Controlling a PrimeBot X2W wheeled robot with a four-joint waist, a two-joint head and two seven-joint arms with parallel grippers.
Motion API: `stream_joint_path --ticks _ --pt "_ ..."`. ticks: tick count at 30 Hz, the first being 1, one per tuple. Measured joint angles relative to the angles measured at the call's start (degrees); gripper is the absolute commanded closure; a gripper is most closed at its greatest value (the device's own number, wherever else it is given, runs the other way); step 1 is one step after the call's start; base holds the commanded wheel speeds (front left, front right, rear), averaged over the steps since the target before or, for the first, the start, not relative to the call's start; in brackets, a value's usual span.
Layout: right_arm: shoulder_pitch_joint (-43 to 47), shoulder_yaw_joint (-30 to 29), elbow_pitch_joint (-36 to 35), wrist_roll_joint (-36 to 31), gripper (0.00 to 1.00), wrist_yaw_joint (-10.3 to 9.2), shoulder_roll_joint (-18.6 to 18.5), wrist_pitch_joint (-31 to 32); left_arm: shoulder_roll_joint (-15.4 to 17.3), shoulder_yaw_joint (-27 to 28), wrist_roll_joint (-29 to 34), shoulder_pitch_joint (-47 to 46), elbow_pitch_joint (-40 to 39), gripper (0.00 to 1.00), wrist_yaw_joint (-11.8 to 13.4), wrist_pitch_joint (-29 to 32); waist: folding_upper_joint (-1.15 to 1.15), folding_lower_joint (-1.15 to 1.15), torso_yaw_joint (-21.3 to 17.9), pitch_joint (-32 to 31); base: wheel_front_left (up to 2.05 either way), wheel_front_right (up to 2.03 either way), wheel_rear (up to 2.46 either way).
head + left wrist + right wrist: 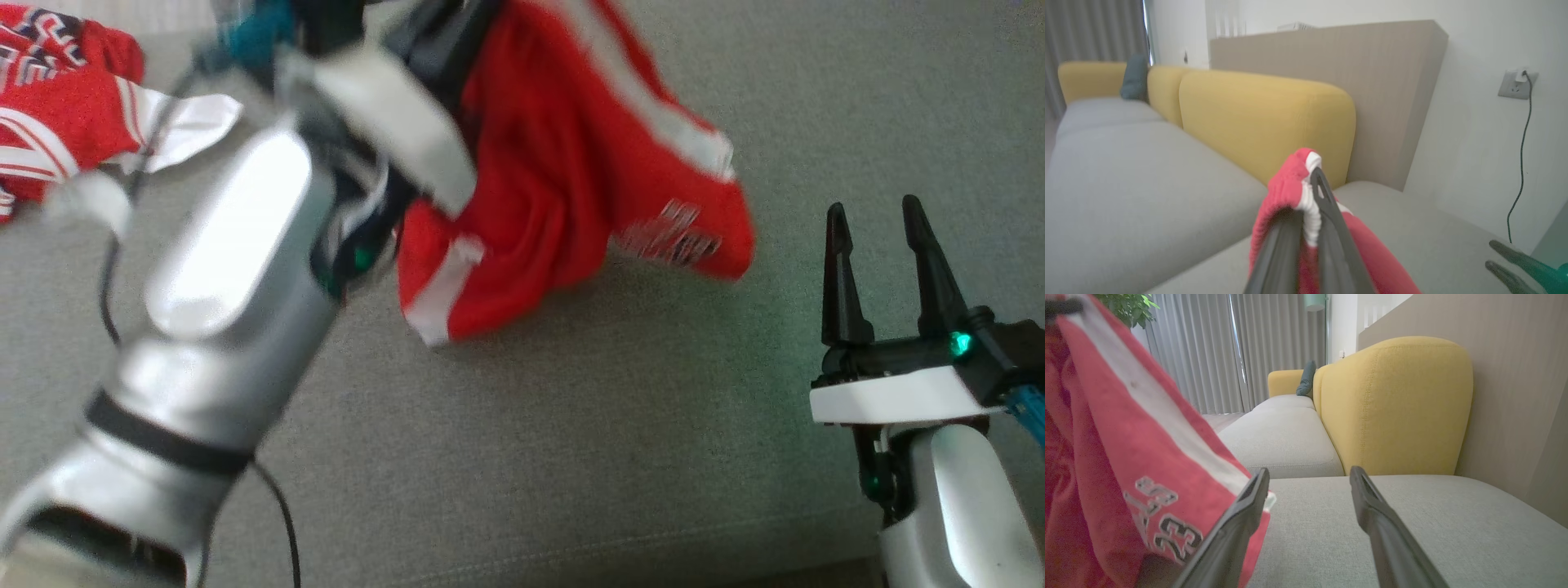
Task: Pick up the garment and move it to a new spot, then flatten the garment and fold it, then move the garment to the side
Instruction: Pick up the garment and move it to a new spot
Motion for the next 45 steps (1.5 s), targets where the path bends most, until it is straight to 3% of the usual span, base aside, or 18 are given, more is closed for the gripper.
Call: stream_joint_path --ticks 11,26,27,29,30,31,32,40,45 --pt "-0.12 -0.32 -0.27 0.40 0.00 0.00 0.01 0.00 -0.03 1.55 -5.46 17.18 7.25 1.00 1.24 -6.49 0.00 0.00 0.12 2.15 0.00 0.00 0.00" --pt "-0.13 0.13 -0.14 -0.52 0.00 0.00 0.02 0.00 -1.46 6.15 -12.02 24.60 14.12 0.99 1.32 -10.07 0.00 0.00 2.13 1.52 0.00 0.00 0.00" --pt "-0.13 0.18 -0.04 -0.55 0.00 0.00 0.02 0.00 -1.48 6.58 -12.03 24.99 14.17 0.76 1.13 -10.32 0.00 0.00 2.20 1.39 0.00 0.00 0.00" --pt "-0.12 0.29 0.09 -0.58 0.00 0.00 0.02 0.00 -1.44 7.14 -11.88 25.55 14.22 0.58 1.13 -10.84 0.00 0.00 2.31 1.12 0.00 0.00 0.00" --pt "-0.12 0.32 0.09 -0.64 0.00 0.00 0.02 0.00 -1.44 7.33 -11.44 25.82 14.22 0.40 1.14 -10.87 0.00 0.00 2.35 1.00 0.00 0.00 0.00" --pt "-0.12 0.32 0.09 -0.64 0.00 0.00 0.02 0.00 -1.44 7.33 -11.44 25.82 14.22 0.07 1.14 -10.87 0.00 0.00 2.35 1.00 0.00 0.00 0.00" --pt "-0.12 0.35 0.13 -0.64 0.00 0.00 0.02 0.00 -1.48 7.49 -11.09 26.17 14.21 0.00 1.14 -10.93 0.00 0.00 2.40 0.84 0.00 0.00 0.00" --pt "0.24 0.40 0.63 -1.65 0.00 0.00 0.02 0.00 -2.31 9.45 -7.99 30.80 13.01 0.00 1.05 -11.31 0.00 0.00 3.05 -0.82 0.00 0.00 0.00" --pt "0.52 0.30 0.82 -1.94 0.00 0.00 0.02 0.00 -2.35 13.05 -2.52 33.98 8.94 0.00 2.04 -11.33 0.00 0.00 3.57 -2.15 0.00 0.00 0.00"
